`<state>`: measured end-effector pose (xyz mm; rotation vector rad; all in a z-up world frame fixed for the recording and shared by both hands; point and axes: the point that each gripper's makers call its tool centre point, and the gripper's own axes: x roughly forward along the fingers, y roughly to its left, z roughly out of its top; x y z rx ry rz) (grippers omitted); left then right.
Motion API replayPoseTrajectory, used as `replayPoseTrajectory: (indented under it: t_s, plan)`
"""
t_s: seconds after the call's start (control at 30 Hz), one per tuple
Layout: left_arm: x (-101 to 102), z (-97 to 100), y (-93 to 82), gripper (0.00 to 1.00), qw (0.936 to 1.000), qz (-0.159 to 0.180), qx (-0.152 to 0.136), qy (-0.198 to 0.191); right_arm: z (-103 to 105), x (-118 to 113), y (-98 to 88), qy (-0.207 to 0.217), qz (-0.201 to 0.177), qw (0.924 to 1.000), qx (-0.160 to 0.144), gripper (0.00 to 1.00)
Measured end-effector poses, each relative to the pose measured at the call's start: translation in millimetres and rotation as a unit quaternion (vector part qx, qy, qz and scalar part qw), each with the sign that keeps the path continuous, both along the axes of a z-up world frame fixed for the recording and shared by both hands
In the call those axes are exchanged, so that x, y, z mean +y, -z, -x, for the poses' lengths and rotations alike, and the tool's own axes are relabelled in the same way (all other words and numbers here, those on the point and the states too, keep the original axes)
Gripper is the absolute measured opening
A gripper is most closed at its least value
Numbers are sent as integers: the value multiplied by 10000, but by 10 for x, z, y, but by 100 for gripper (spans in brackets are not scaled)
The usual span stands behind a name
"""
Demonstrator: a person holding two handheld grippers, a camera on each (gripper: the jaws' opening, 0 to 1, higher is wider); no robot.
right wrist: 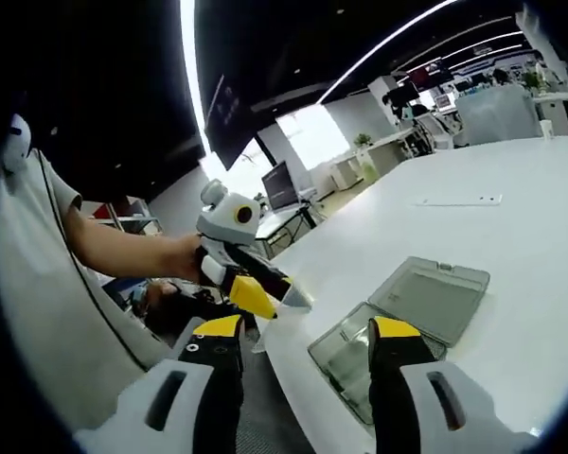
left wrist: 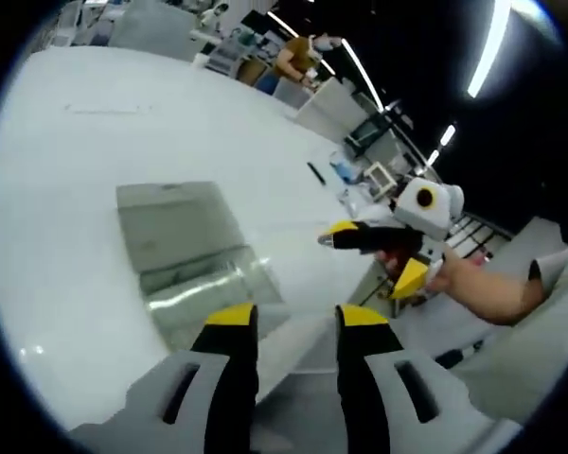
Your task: Insert the divider into the dual guide fixture by aligning both edges with the guide slots and pushing it downward to the bottom, including one-sided entry, uneven engagement, binding, and posture correction.
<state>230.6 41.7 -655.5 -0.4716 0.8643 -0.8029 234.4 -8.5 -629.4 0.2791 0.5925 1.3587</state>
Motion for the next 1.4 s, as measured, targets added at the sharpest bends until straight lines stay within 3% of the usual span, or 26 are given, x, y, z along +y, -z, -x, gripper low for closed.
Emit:
replayPoseTrajectory:
  t_s: [0.53, 1.4]
  plan:
    - [-179, 53, -214, 29, 9977, 605, -198, 223, 55, 98, -235, -195, -718, 9965, 377, 49]
    - [-366, 169, -362, 29, 9932, 808, -467, 692, 129, 159, -383, -446, -1057, 9923, 476, 48]
